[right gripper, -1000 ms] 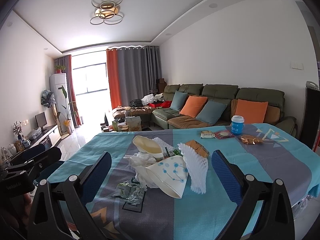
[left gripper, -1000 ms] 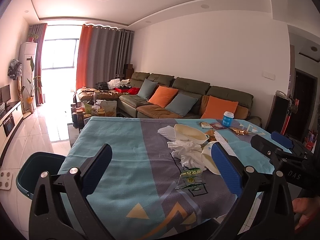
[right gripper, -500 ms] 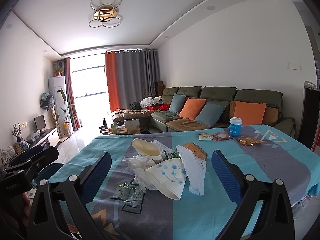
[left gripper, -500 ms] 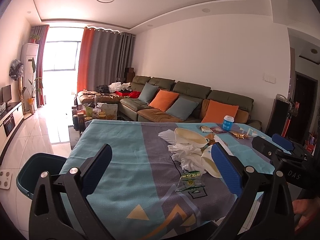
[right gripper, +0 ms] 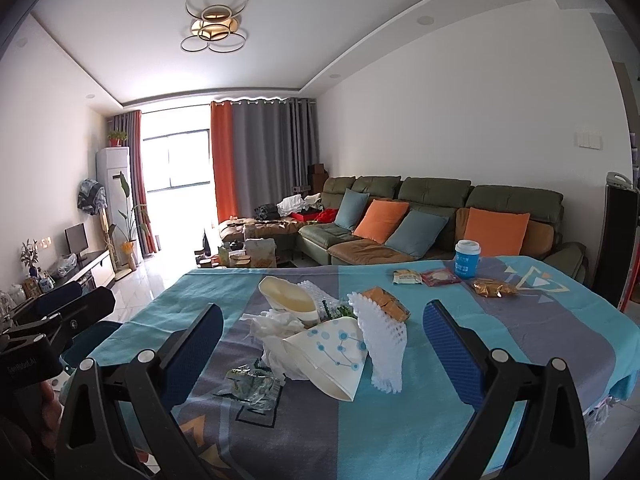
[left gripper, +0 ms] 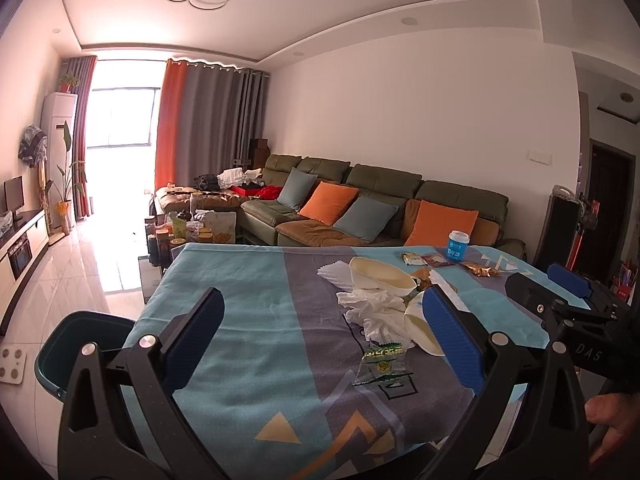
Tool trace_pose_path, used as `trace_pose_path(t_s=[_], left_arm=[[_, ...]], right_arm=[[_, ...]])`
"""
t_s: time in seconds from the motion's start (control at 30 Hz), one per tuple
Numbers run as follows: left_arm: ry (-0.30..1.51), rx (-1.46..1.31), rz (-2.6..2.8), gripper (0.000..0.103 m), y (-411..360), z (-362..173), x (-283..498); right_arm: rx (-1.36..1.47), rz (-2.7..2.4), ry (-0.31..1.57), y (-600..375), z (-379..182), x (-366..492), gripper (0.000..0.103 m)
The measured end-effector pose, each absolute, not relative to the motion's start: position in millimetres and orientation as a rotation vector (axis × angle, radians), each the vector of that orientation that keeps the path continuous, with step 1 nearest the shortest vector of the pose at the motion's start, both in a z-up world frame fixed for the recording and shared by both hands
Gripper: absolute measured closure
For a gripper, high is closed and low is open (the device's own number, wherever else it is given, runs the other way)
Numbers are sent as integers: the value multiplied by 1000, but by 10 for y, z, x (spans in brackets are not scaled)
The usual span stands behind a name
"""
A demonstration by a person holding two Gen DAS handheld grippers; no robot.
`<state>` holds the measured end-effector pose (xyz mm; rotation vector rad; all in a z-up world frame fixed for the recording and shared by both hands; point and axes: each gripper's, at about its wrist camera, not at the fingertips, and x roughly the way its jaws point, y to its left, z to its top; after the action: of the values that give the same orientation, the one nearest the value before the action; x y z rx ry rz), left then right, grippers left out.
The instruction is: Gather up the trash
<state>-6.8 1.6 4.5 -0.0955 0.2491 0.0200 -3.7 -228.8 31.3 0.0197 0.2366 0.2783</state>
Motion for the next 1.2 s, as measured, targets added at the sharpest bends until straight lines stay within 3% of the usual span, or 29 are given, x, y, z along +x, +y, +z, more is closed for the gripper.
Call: trace_pose_path(t_s=[1.2], left_arm=[[314,-17,-30,5,-206,-29,314]], right_arm=[[-5,171,303,-2467,239,247,6]])
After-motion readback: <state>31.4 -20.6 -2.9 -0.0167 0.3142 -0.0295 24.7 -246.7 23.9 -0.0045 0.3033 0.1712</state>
